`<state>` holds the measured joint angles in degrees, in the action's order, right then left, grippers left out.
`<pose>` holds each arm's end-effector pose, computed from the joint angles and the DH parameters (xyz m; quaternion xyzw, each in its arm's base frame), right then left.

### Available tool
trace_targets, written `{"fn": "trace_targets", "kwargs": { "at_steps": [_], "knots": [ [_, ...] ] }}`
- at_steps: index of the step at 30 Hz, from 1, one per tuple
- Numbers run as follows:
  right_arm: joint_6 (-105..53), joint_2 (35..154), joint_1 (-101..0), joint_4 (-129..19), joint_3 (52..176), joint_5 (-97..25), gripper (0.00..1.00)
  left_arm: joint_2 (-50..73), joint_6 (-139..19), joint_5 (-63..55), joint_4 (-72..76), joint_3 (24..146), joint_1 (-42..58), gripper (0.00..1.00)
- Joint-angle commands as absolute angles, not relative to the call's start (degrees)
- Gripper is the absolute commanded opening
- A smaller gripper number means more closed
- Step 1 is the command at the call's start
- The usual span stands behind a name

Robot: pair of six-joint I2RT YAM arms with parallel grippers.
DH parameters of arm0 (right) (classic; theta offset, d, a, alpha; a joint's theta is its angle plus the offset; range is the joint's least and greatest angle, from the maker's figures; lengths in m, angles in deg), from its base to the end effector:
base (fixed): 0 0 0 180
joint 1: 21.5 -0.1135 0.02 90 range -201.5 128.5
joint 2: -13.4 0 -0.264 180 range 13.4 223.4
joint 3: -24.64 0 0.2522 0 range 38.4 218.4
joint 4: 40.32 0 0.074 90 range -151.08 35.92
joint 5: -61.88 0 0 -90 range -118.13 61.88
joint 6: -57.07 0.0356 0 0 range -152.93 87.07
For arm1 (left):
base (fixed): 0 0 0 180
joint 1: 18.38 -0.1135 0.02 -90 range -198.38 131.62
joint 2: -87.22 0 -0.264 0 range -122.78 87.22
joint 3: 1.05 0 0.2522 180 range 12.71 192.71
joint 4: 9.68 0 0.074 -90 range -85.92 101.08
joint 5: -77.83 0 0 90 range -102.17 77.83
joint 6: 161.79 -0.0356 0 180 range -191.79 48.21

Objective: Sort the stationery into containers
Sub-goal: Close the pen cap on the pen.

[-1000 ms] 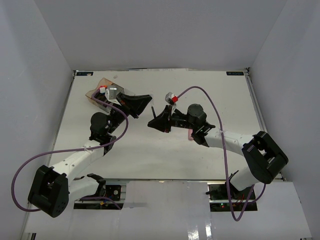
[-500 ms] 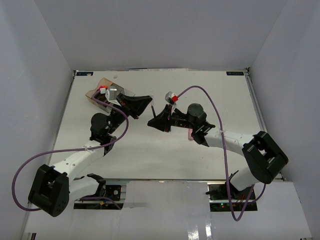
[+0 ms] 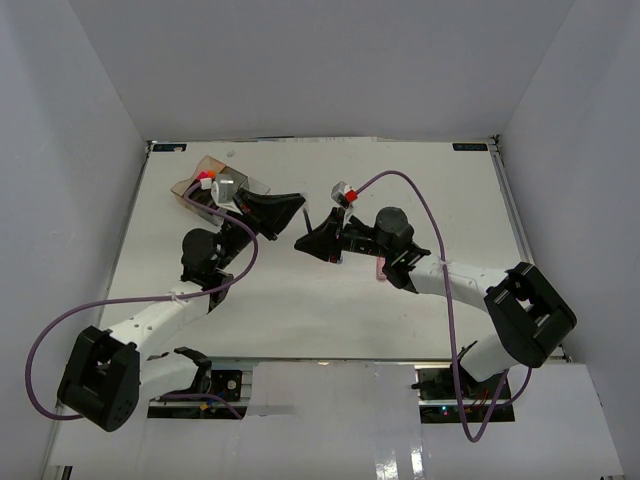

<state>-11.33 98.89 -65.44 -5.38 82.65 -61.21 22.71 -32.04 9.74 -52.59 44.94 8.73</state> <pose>0.2212 0.2402 0.2738 -0.3325 0.5789 0.5479 0.5042 0.2103 -0.1226 0.3159 0.1002 0.5463 -0.5405 0.6320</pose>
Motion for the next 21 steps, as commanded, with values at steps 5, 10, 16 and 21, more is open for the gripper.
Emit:
{"fn": "trace_targets", "kwargs": {
  "at_steps": [5, 10, 16, 21],
  "knots": [
    [-9.4, 96.8, -65.4, 2.3, 83.8, -60.7, 0.08, 21.9, -30.8, 11.2, -58.1, 43.0, 8.5, 0.06],
    [-8.6, 95.9, -65.4, 4.2, 83.5, -59.7, 0.08, 20.9, -30.4, 12.1, -61.1, 42.3, 8.5, 0.06],
    [-8.8, 94.8, -65.2, 4.3, 84.6, -59.0, 0.08, 20.5, -30.6, 13.3, -62.2, 42.2, 8.5, 0.10],
    [-9.0, 94.0, -64.9, 3.9, 85.2, -59.0, 0.08, 20.1, -30.8, 14.8, -62.1, 42.7, 8.5, 0.20]
  ]
}}
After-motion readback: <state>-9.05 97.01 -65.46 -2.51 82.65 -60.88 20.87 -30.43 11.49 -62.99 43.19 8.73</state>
